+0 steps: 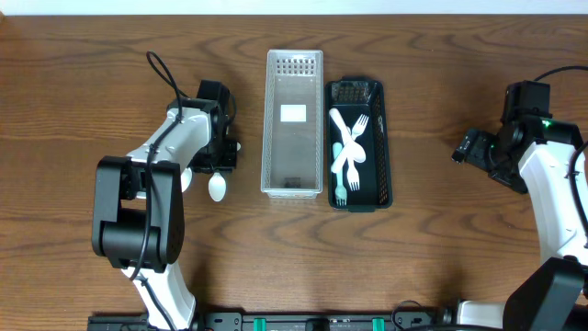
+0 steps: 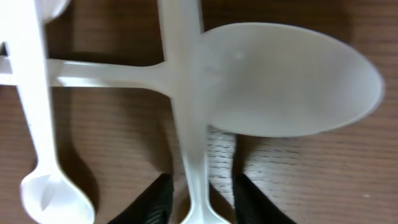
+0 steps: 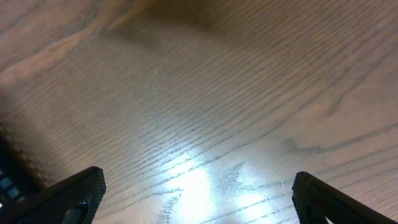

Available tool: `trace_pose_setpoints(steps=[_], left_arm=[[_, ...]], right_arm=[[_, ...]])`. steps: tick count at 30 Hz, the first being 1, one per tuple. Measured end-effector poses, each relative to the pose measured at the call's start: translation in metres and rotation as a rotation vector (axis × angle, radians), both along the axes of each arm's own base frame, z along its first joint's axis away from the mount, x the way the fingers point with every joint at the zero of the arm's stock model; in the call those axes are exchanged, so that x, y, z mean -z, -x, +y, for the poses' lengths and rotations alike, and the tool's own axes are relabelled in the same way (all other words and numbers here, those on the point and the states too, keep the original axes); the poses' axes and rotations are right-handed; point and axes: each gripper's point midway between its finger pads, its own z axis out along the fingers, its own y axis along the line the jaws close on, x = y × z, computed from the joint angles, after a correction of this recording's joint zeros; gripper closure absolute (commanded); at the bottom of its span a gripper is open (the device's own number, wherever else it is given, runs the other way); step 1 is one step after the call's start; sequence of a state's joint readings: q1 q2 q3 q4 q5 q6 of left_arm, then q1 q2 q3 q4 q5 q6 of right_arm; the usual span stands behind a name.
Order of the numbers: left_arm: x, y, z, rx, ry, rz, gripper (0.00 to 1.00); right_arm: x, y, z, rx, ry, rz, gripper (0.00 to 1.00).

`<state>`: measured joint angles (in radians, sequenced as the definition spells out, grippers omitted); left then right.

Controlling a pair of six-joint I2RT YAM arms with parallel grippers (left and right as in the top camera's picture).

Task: Pack container
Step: 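Lower the left gripper onto a white spoon and grasp it, then carry the spoon right and drop it into the clear caddy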

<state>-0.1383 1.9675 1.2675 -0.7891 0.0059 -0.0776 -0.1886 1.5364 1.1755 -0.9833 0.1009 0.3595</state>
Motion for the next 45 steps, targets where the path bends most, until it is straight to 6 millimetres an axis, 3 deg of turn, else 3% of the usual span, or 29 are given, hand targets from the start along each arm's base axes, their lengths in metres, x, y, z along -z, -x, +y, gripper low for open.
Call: trace_pose_setpoints(steps=[2,5,12,15,17,19,23,27,30,34,39,41,45], left_arm=[[0.000,0.001,-0.003,0.008,0.016,0.003,0.87],[0.000,0.003,-0.004,0.018,0.022,0.014,0.94],[-0.001,0.015,-0.002,0.040,0.017,0.066,0.94],[-0.010,0.024,-0.001,0.047,0.013,0.100,0.94],[-0.028,0.024,-0.001,0.049,0.013,0.102,0.94],[-0.059,0.015,-0.003,0.053,0.020,0.044,0.94],[-0.151,-0.014,-0.019,0.081,0.081,-0.227,0.94],[-0.231,-0.017,-0.058,0.152,0.185,-0.490,0.94],[-0.251,-0.013,-0.084,0.187,0.245,-0.556,0.94],[-0.233,-0.021,-0.111,0.199,0.275,-0.528,0.93],[-0.172,-0.025,-0.142,0.236,0.259,-0.383,0.83],[-0.148,-0.024,-0.153,0.250,0.249,-0.327,0.74],[-0.113,-0.018,-0.162,0.266,0.231,-0.236,0.74]], right_arm=[[0.000,0.001,0.000,0.000,-0.001,0.005,0.01],[0.001,0.003,0.000,0.000,-0.002,0.011,0.01],[0.001,0.005,0.001,0.000,-0.003,0.020,0.01],[0.001,0.005,0.001,0.000,-0.004,0.022,0.01],[0.001,0.005,0.001,0.000,-0.004,0.022,0.01],[0.001,0.005,0.001,0.000,-0.004,0.023,0.01],[0.001,0.006,0.001,0.000,-0.004,0.023,0.01],[0.001,0.005,0.001,0.000,-0.004,0.023,0.01],[0.001,0.005,0.001,0.000,-0.004,0.023,0.01],[0.001,0.005,0.001,0.000,-0.004,0.023,0.01],[0.001,0.006,0.001,0.000,-0.004,0.023,0.01],[0.001,0.005,0.001,0.000,-0.004,0.023,0.01],[0.001,0.005,0.001,0.000,-0.004,0.023,0.01]])
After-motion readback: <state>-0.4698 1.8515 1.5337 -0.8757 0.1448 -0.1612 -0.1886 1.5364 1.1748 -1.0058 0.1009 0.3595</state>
